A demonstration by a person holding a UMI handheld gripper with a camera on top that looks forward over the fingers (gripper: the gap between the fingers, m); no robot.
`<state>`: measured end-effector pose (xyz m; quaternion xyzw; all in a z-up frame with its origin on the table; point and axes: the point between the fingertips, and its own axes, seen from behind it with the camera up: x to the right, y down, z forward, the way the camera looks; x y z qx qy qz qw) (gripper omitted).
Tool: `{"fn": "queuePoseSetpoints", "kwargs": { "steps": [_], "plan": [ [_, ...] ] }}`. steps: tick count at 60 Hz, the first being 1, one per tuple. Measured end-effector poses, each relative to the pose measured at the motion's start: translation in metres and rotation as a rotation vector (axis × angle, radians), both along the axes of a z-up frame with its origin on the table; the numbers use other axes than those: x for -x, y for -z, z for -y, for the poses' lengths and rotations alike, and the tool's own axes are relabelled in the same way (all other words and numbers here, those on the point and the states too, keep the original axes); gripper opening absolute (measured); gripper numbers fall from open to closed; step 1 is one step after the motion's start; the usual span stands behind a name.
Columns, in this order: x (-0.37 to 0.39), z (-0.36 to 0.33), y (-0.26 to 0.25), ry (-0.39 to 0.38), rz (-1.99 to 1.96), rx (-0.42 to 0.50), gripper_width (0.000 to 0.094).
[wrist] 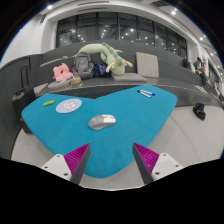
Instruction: Arrange mouse
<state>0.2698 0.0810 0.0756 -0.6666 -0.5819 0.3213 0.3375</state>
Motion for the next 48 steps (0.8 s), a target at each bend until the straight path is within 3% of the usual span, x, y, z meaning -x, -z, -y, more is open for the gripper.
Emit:
{"fn": "queuePoseSetpoints", "kwargs": {
  "steps": [23, 48],
  "plan": [
    [0.094, 0.083, 0.042, -0.049, -0.033, 0.001, 0.0857],
    [0.184, 0.062, 0.076, 0.062, -0.014, 0.010, 0.0856]
  ]
}}
